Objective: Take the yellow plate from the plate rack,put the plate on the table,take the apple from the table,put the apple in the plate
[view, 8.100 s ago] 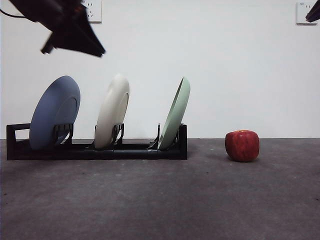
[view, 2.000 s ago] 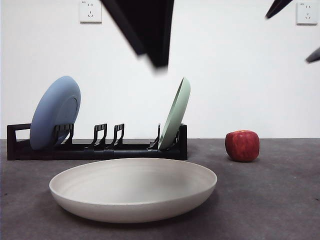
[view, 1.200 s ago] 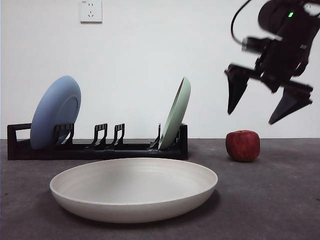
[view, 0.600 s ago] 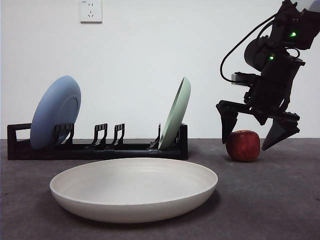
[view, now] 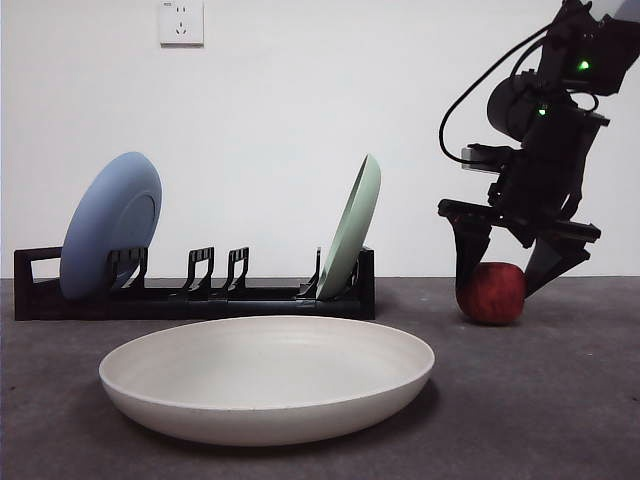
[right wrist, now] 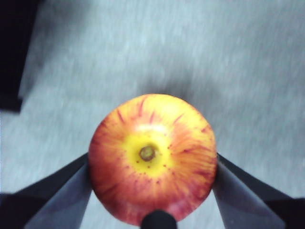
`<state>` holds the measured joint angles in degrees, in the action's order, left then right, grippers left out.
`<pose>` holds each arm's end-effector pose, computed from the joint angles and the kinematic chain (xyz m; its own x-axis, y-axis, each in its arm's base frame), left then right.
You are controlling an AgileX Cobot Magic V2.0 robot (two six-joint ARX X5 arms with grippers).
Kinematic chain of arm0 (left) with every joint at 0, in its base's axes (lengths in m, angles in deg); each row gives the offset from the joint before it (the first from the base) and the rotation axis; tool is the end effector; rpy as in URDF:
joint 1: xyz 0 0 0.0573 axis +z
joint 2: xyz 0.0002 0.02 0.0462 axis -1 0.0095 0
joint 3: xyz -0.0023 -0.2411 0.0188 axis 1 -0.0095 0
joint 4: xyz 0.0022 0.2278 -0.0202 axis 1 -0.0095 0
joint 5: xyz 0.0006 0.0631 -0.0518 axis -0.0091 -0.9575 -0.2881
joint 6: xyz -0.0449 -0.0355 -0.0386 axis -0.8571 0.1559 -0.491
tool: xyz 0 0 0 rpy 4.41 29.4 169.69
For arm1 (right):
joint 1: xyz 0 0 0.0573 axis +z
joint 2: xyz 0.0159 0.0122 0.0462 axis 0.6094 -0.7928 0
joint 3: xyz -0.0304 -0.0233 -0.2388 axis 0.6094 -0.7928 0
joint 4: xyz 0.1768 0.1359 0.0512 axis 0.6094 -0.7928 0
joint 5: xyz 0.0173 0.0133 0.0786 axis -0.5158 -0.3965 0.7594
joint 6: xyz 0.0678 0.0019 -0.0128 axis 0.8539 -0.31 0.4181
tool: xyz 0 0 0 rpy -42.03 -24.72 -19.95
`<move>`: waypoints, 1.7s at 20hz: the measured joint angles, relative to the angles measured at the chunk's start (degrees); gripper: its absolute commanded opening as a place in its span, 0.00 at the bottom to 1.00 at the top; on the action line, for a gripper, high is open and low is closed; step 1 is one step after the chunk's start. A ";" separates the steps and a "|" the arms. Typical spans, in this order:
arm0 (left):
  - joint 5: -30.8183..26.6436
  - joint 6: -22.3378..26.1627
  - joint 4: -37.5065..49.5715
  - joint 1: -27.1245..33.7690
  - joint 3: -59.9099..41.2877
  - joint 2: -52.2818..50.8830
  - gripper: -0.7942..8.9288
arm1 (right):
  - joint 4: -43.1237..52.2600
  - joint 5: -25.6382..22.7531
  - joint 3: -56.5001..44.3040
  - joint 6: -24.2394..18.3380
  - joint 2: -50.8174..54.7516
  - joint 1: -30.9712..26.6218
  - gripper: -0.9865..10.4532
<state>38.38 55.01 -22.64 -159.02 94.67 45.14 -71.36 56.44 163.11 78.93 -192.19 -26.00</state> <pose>0.0545 -0.0936 0.3637 0.5577 -0.4808 -0.6766 0.7261 0.6776 0.1169 0.3786 0.0833 0.1620 0.4666 0.2096 -0.8593 -0.2000 0.9714 0.1284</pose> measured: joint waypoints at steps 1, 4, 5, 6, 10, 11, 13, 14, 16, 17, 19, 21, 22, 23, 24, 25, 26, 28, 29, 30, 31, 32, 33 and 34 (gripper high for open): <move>-0.02 -0.02 0.02 0.00 0.00 -0.04 0.08 | -2.89 0.02 0.46 0.00 0.87 0.00 0.08; -0.02 -0.37 0.02 0.00 0.00 -0.33 0.08 | -10.54 3.17 0.74 -0.07 7.74 0.11 0.08; -0.02 -0.37 0.02 0.00 0.00 -0.39 0.08 | -13.31 4.90 1.01 -0.07 11.13 0.66 0.08; -0.02 -0.37 0.02 0.00 0.00 -0.55 0.08 | -16.35 6.58 1.44 -0.22 14.47 1.66 0.08; -0.02 -0.37 0.02 0.00 0.00 -0.81 0.08 | -30.84 8.92 2.01 -1.62 23.50 11.13 0.08; -0.02 -0.37 0.02 0.00 0.00 -0.96 0.08 | -31.91 8.87 1.99 -1.70 24.24 14.29 0.08; -0.02 -0.37 0.02 0.00 0.00 -1.31 0.08 | -31.19 8.81 1.99 -1.64 24.81 20.90 0.08; -0.02 -0.37 0.02 0.00 0.00 -1.51 0.08 | -29.88 8.44 1.99 -1.31 24.72 24.96 0.08; 0.00 -0.37 0.02 0.00 0.00 -1.97 0.08 | -24.76 6.67 1.46 -0.31 24.26 31.71 0.08; 0.00 -0.37 0.02 0.00 0.00 -2.21 0.08 | -21.94 5.40 0.77 0.20 24.02 34.49 0.08; 0.20 -0.37 0.02 0.00 0.00 -2.86 0.08 | -15.98 2.89 -1.88 1.44 22.86 39.10 0.08; 0.24 -0.37 0.02 0.00 0.00 -3.30 0.08 | -12.35 1.27 -3.85 2.73 21.09 40.68 0.08; 0.24 -0.37 0.00 0.00 0.00 -3.48 0.08 | -11.04 0.74 -4.72 3.54 20.20 40.96 0.08; 0.26 -0.37 0.02 0.00 0.00 -3.56 0.08 | -10.03 0.48 -5.51 4.39 19.23 41.03 0.08; 0.33 -0.39 0.00 0.00 0.00 -3.63 0.08 | -9.16 0.09 -6.19 5.03 18.16 41.11 0.08; 0.37 -0.39 0.02 0.00 0.00 -3.72 0.08 | -8.66 -0.46 -6.62 5.55 17.22 41.11 0.08; 0.39 -0.39 0.02 0.00 0.00 -3.72 0.08 | -7.96 -1.29 -7.17 5.90 16.13 41.16 0.08; 0.37 -0.39 0.02 0.00 0.00 -3.72 0.08 | -5.92 -3.63 -8.15 6.34 14.40 41.20 0.08; 0.39 -0.39 0.02 0.00 0.00 -3.72 0.08 | -5.07 -4.48 -8.48 6.49 13.53 41.20 0.08; 0.39 -0.39 0.02 0.00 0.00 -3.72 0.08 | -4.66 -4.92 -8.57 6.54 12.79 41.20 0.08; 0.39 -0.39 0.00 0.00 0.00 -3.72 0.08 | -4.35 -5.05 -8.61 6.69 11.93 41.20 0.08; 0.39 -0.39 0.02 0.00 0.00 -3.72 0.08 | -4.09 -5.05 -8.61 6.71 11.06 41.20 0.08; 0.39 -0.39 0.02 0.00 0.00 -3.72 0.08 | -4.02 -5.05 -8.61 6.71 10.27 41.20 0.08; 0.39 -0.39 0.02 0.00 0.00 -3.72 0.08 | -4.04 -5.03 -8.61 6.73 9.53 41.20 0.09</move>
<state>38.77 54.61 -22.62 -159.02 94.67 41.43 -75.40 51.42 154.50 85.66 -182.66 15.20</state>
